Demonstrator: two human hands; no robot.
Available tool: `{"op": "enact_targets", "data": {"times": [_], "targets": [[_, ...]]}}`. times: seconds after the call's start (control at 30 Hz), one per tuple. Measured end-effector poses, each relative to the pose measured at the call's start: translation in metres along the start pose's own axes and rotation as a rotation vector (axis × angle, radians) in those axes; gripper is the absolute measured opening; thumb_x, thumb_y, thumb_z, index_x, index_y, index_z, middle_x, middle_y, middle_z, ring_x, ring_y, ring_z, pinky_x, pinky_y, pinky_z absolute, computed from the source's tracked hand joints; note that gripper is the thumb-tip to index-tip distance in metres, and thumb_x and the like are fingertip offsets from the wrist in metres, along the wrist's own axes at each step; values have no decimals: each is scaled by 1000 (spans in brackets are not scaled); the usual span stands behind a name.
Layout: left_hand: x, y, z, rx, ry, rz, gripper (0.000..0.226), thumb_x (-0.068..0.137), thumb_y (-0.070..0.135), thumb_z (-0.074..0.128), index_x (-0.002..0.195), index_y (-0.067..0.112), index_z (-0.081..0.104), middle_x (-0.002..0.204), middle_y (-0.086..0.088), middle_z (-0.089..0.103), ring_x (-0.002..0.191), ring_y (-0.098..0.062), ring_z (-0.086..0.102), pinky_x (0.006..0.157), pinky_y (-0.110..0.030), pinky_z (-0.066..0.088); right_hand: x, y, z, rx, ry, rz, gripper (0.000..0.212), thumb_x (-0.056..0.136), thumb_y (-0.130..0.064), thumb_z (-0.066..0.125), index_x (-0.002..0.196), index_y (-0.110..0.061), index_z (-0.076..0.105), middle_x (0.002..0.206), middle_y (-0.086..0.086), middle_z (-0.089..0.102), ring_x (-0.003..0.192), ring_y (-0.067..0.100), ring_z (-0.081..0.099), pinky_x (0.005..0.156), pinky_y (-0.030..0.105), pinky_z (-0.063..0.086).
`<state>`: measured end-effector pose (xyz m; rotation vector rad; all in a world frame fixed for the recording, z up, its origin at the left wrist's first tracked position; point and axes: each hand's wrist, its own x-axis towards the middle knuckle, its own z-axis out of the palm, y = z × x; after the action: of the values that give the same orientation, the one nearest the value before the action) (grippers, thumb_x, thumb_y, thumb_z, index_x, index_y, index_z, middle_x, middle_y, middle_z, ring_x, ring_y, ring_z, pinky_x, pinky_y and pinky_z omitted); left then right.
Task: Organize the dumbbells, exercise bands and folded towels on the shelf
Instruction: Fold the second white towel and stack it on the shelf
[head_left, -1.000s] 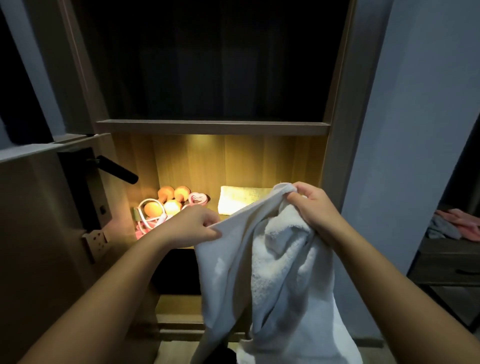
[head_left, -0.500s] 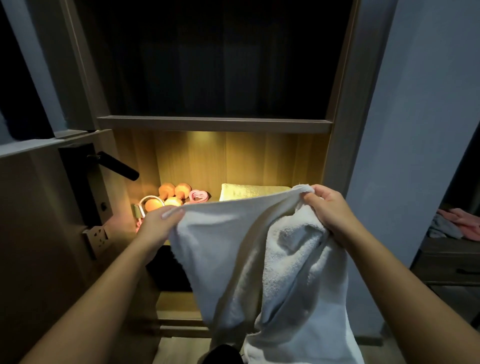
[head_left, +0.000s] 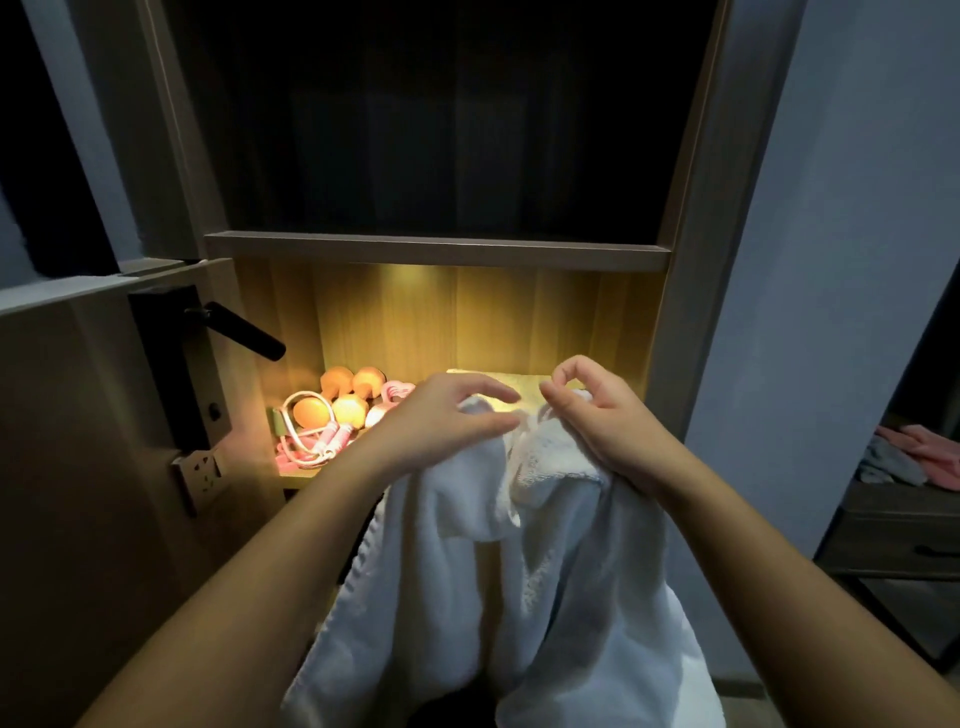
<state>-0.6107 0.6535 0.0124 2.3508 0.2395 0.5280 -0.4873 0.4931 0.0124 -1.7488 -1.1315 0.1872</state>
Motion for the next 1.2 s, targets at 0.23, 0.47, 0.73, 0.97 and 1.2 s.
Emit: {"op": "enact_targets", "data": {"times": [0.23, 0.47, 0.73, 0.97, 1.2], "targets": [[1, 13, 28, -109, -164, 24, 17, 95, 20, 62, 107, 11, 70, 93, 9, 65, 74, 15, 54, 71, -6, 38, -8, -2, -2, 100, -71, -46, 21, 92, -37, 56, 98, -16, 55, 100, 13, 65, 89, 25, 63, 74, 35, 51], [6, 6, 17, -165, 260, 13, 35, 80, 37, 55, 77, 4, 66, 66, -2, 54, 63, -11, 45, 61, -30, 32, -14, 13, -12, -341, 24, -9, 10, 93, -25, 60, 99, -24, 52, 83, 2, 64, 70, 17, 60, 62, 40, 51], [1, 6, -22, -140, 650, -17, 31, 94, 21, 55, 75, -4, 59, 65, -10, 47, 65, -18, 40, 59, -31, 29, -6, 17, -18, -642, 227, 117, 17, 93, -10, 56, 101, -25, 57, 88, -3, 60, 75, 13, 56, 61, 26, 49], [-5, -3, -18, 70, 452, -179, 29, 87, 17, 66, 116, 22, 68, 108, 4, 65, 102, -16, 59, 76, -25, 43, -13, 4, -13, 109, 143, 164, 28, 97, -12, 51, 78, -21, 69, 63, -5, 64, 58, 6, 58, 49, 12, 43], [-7, 6, 20, 89, 204, 131, 31, 87, 34, 71, 118, 37, 65, 118, 21, 62, 104, -3, 56, 86, -26, 46, -13, -3, -7, 214, -118, 202, 32, 100, -40, 49, 106, -18, 72, 91, 2, 74, 84, 14, 70, 74, 27, 55]]}}
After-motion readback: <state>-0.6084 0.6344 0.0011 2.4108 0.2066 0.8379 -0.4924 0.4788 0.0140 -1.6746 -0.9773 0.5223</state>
